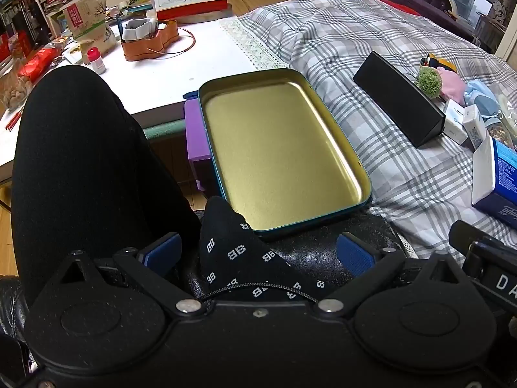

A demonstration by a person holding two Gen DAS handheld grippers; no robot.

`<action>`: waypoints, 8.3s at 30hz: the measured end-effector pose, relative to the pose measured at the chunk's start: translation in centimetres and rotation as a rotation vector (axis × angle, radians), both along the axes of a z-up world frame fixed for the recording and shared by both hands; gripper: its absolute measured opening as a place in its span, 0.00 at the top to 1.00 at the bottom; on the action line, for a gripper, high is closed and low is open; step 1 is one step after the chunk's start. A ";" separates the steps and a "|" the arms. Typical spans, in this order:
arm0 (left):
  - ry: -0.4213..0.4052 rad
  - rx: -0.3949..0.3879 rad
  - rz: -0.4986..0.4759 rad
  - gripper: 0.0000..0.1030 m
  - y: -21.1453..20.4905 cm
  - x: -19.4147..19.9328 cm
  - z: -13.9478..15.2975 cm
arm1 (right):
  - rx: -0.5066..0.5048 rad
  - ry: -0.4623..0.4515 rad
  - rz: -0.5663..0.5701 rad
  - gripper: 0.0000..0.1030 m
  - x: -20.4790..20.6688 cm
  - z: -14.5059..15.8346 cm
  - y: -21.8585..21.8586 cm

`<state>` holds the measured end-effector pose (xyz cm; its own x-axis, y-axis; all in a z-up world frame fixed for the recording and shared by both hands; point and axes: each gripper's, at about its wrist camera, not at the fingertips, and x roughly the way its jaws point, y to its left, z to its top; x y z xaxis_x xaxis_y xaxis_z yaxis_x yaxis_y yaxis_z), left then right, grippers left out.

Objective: Organize soft objects

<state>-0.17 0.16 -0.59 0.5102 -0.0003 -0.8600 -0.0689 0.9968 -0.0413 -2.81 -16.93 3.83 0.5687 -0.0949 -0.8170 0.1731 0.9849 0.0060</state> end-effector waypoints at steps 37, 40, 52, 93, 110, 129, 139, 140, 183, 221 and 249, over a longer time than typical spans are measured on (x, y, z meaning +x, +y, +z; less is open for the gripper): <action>0.007 0.006 -0.177 0.04 -3.5 2.0 0.7 | 0.100 -0.031 -0.098 0.09 1.2 -0.1 -4.7; 0.006 0.000 -0.223 0.04 -4.6 3.4 1.2 | 0.122 -0.050 -0.172 0.10 1.7 0.1 -7.5; -0.007 -0.004 -0.367 0.04 -10.2 10.2 2.7 | 0.087 -0.086 -0.525 0.17 3.7 0.7 -21.3; 0.215 0.042 -0.521 0.30 -24.6 30.5 -4.0 | 0.209 0.041 -0.796 0.58 14.7 -7.4 -33.1; 0.118 -0.070 -0.531 0.55 -22.5 29.3 3.3 | 0.174 -0.279 -0.890 0.69 11.2 -3.5 -33.4; 0.098 -0.044 -0.474 0.55 -10.8 21.8 6.6 | -0.025 -0.484 -0.858 0.69 9.6 -0.3 -29.6; 0.136 0.018 -0.309 0.55 -3.6 21.3 2.9 | -0.078 -0.657 -0.605 0.69 7.1 8.6 -23.7; 0.142 0.020 -0.298 0.55 -3.1 21.2 2.5 | -0.082 -0.669 -0.579 0.69 6.9 9.8 -23.3; 0.243 -0.018 -0.084 0.50 3.8 20.2 -4.5 | 0.197 0.197 0.188 0.66 16.6 -4.3 3.9; 0.293 -0.044 -0.086 0.32 3.5 20.1 -5.6 | 0.192 0.237 0.166 0.43 17.1 -5.3 3.7; 0.237 0.026 -0.111 0.32 3.1 19.1 -4.9 | 0.173 0.236 0.093 0.41 14.1 -4.6 2.5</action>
<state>18.90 3.27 -5.48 0.2926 -0.0218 -0.9560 0.0366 0.9993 -0.0116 11.25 -14.40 -0.79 0.3609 0.1002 -0.9272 0.0992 0.9845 0.1449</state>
